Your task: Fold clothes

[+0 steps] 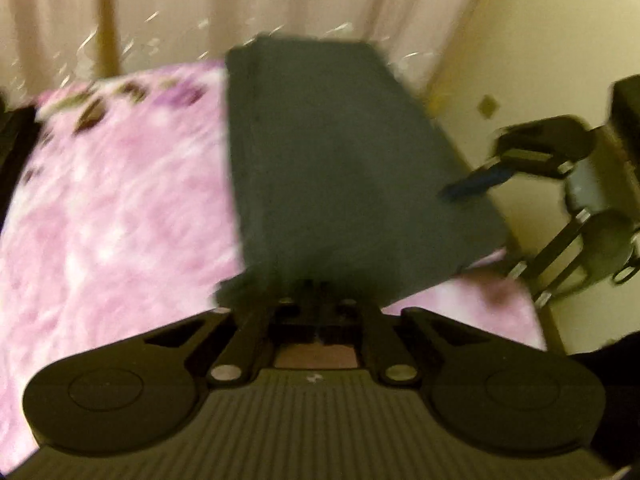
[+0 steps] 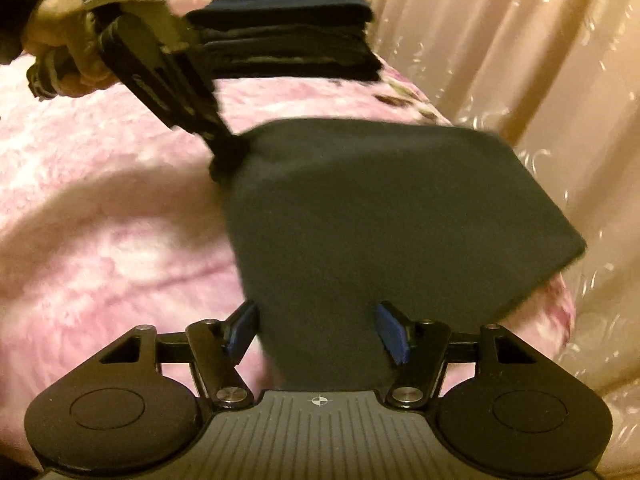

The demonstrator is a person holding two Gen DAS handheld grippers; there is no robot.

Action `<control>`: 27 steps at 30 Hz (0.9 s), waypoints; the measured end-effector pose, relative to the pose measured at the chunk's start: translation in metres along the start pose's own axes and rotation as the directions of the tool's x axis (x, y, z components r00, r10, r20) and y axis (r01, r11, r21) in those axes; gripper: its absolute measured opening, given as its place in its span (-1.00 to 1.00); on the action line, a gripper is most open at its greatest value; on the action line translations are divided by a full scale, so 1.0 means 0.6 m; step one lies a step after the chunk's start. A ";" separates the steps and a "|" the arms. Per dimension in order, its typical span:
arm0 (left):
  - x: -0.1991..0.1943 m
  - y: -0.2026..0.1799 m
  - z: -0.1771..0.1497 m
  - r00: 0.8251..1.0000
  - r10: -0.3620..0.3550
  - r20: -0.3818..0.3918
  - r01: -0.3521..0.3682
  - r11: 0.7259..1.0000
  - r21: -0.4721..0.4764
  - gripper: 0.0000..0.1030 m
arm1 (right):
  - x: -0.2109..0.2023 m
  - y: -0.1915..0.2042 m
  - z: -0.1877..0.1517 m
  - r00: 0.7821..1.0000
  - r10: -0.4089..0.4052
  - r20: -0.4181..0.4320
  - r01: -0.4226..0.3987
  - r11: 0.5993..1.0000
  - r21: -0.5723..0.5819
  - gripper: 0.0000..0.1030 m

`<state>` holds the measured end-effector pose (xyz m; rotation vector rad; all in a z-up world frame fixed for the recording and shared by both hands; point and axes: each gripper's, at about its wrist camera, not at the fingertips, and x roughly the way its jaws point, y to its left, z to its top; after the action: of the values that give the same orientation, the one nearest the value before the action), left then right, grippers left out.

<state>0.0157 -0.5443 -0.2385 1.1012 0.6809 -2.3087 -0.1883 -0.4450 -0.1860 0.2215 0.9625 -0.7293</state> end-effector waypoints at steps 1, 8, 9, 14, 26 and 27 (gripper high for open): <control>-0.003 0.013 -0.007 1.000 0.002 -0.008 -0.002 1.000 -0.028 -0.95 | -0.001 -0.010 -0.006 1.000 0.000 -0.004 0.000 1.000 0.012 0.25; -0.043 0.009 -0.010 0.997 0.066 -0.049 -0.068 0.996 -0.051 -0.94 | -0.045 -0.057 0.013 0.999 0.028 -0.026 -0.023 0.981 0.191 0.26; -0.054 0.006 -0.005 0.997 0.068 -0.038 -0.070 0.996 -0.062 -0.94 | -0.053 -0.067 0.018 1.000 0.027 -0.017 -0.022 0.974 0.224 0.26; -0.085 -0.028 0.048 0.997 0.054 0.055 -0.049 0.995 -0.086 -0.93 | -0.038 -0.155 0.057 1.000 0.007 0.021 -0.014 0.934 0.356 0.26; 0.066 0.010 0.134 0.997 0.076 -0.009 -0.076 0.979 -0.191 -0.94 | 0.107 -0.382 0.093 0.989 0.103 0.105 -0.138 0.897 0.421 0.24; 0.068 0.016 0.132 0.997 0.075 -0.013 -0.076 0.976 -0.203 -0.94 | 0.105 -0.382 0.091 0.989 0.110 0.103 -0.143 0.901 0.410 0.25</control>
<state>-0.0452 -0.6091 -0.2299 1.0215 0.8414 -2.1193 -0.2793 -0.6711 -0.1737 0.6218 0.7010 -0.8121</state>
